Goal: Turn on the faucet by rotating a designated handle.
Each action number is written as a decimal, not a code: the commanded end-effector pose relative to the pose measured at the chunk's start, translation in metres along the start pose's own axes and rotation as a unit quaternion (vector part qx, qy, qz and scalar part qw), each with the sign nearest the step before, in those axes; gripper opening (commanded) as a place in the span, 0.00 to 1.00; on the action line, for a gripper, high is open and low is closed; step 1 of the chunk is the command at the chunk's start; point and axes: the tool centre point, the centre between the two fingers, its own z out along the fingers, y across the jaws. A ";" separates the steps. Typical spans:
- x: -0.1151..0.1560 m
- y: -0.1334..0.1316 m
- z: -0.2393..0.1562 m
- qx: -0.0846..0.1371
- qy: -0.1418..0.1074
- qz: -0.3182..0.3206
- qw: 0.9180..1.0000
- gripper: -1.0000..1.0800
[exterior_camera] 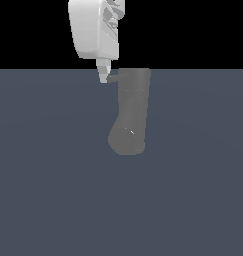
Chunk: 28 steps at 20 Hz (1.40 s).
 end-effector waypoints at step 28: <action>0.104 -0.005 0.000 -0.003 0.001 -0.014 1.000 0.00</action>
